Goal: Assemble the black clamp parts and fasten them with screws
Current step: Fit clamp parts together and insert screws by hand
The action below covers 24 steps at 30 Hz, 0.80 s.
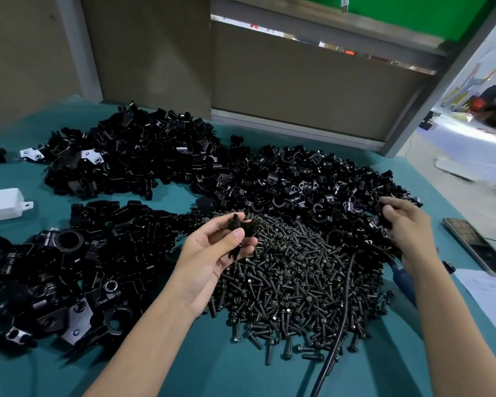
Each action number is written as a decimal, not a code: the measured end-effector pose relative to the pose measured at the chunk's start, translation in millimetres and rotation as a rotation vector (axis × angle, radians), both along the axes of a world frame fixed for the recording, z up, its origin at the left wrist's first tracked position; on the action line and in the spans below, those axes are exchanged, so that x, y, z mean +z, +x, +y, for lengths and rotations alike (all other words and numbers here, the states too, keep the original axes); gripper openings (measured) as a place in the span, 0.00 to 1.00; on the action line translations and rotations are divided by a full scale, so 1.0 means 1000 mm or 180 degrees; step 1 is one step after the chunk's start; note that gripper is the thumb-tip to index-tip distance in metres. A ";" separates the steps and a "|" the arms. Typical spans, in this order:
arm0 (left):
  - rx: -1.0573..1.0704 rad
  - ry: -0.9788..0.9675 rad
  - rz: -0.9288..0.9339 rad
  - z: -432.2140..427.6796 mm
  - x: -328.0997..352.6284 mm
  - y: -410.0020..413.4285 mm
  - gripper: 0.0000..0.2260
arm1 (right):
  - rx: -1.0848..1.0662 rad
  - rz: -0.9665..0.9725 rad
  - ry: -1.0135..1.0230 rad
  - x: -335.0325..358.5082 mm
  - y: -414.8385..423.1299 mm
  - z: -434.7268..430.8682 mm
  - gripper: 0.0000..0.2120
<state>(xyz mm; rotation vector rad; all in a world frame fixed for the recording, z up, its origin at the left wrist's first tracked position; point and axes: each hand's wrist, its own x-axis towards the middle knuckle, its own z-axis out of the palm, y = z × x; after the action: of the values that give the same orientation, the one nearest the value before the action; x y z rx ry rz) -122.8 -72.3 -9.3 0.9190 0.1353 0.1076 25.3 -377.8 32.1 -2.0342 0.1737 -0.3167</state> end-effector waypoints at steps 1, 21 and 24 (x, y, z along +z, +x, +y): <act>0.0001 0.0034 0.0021 0.000 0.000 0.000 0.17 | -0.0091 0.0015 -0.0052 0.000 0.000 -0.008 0.10; 0.0007 -0.0025 0.0050 -0.002 0.001 0.000 0.14 | 0.0321 -0.0213 -0.1682 -0.010 -0.011 -0.024 0.11; 0.0002 -0.0030 0.0060 -0.001 0.001 0.000 0.14 | 0.1036 -0.0041 -0.1664 0.000 -0.016 -0.001 0.08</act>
<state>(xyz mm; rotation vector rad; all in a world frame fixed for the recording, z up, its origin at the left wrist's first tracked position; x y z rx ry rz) -123.2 -73.3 -8.2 0.9108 0.1534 0.0987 9.1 -378.3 32.5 -2.5272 -0.2766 -0.1793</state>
